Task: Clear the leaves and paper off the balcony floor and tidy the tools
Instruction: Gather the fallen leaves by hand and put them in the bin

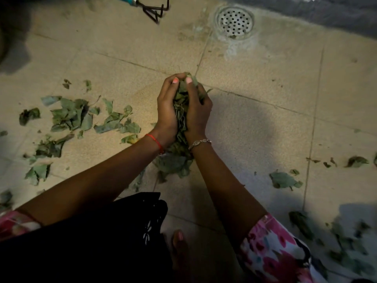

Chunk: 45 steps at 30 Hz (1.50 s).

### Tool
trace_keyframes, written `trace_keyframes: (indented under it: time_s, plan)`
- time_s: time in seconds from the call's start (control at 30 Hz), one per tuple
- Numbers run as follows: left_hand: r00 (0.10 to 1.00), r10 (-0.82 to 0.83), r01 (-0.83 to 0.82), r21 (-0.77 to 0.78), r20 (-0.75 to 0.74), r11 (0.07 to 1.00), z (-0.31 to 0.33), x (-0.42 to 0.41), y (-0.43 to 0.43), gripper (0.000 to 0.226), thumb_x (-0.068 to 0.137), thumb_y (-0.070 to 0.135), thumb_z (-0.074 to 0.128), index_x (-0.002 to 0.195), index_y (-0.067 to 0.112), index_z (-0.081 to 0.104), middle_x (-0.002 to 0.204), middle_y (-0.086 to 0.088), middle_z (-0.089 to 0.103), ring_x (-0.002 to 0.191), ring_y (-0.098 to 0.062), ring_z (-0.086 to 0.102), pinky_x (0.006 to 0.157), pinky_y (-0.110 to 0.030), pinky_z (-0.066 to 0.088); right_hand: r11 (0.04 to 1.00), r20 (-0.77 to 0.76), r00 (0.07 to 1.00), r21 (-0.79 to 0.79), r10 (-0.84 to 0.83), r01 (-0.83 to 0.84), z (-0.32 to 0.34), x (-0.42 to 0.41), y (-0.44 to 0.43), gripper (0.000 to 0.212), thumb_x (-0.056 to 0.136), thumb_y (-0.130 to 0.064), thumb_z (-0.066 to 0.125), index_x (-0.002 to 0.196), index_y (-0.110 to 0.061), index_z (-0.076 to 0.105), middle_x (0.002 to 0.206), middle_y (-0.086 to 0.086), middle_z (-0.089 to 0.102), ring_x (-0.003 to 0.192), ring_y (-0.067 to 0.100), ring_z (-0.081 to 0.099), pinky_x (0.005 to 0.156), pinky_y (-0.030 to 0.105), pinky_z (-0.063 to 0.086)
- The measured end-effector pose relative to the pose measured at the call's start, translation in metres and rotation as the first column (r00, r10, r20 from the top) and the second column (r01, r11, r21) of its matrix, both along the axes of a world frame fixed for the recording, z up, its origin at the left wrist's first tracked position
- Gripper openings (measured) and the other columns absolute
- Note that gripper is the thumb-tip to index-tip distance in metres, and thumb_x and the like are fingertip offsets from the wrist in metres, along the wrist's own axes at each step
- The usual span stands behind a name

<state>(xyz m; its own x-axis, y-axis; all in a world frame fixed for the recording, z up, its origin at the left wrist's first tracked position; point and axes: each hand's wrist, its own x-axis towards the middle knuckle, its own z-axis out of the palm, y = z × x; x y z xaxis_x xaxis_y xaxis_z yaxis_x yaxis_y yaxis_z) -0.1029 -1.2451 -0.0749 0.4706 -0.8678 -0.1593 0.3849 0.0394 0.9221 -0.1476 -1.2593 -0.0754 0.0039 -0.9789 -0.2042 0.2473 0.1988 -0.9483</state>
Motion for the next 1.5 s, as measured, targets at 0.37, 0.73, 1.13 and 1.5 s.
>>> trace_keyframes:
  time_s: [0.37, 0.73, 1.13, 1.5]
  plan:
    - [0.892, 0.009, -0.013, -0.004, -0.452, 1.0, 0.035, -0.003, -0.026, 0.026, 0.097, 0.015, 0.035, 0.086, 0.007, 0.057, 0.077, -0.003, 0.066, 0.075, -0.016, 0.064, 0.074, -0.024, 0.053, 0.984, 0.386, 0.918, 0.177, -0.09, 0.023, 0.028, -0.004, -0.029, 0.013, 0.091, -0.005, 0.055, 0.095, -0.002, 0.067, 0.087, 0.007, 0.068, 0.081, 0.015, 0.064, 0.07, 0.022, 0.054]
    - [0.814, 0.131, -0.153, 0.008, -0.566, 0.988, 0.077, -0.004, -0.035, 0.026, 0.097, 0.016, 0.035, 0.091, 0.006, 0.058, 0.083, -0.005, 0.065, 0.079, -0.017, 0.064, 0.075, -0.025, 0.053, 0.972, 0.332, 0.94, 0.186, 0.072, -0.14, 0.071, 0.003, -0.046, 0.027, 0.092, -0.01, 0.055, 0.115, 0.001, 0.063, 0.121, 0.014, 0.063, 0.109, 0.019, 0.061, 0.091, 0.026, 0.051]
    - [0.616, 0.227, -0.265, 0.073, -0.754, 0.961, 0.355, -0.044, 0.007, 0.02, 0.083, 0.021, 0.047, 0.094, 0.009, 0.06, 0.093, -0.007, 0.06, 0.089, -0.02, 0.059, 0.087, -0.03, 0.048, 0.924, 0.232, 0.96, 0.308, 0.157, -0.226, 0.347, -0.034, -0.004, 0.029, 0.078, -0.022, 0.057, 0.097, -0.003, 0.067, 0.096, 0.012, 0.068, 0.092, 0.025, 0.065, 0.076, 0.03, 0.052]
    - [0.656, 0.323, -0.455, -0.016, -0.682, 0.89, 0.752, 0.001, 0.046, 0.017, 0.088, 0.014, 0.046, 0.09, 0.01, 0.062, 0.089, -0.004, 0.065, 0.088, -0.017, 0.062, 0.085, -0.029, 0.048, 0.904, 0.312, 0.892, 0.17, 0.328, -0.392, 0.755, 0.016, 0.026, 0.028, 0.075, -0.024, 0.061, 0.093, -0.005, 0.07, 0.1, 0.016, 0.066, 0.097, 0.029, 0.061, 0.086, 0.041, 0.048]
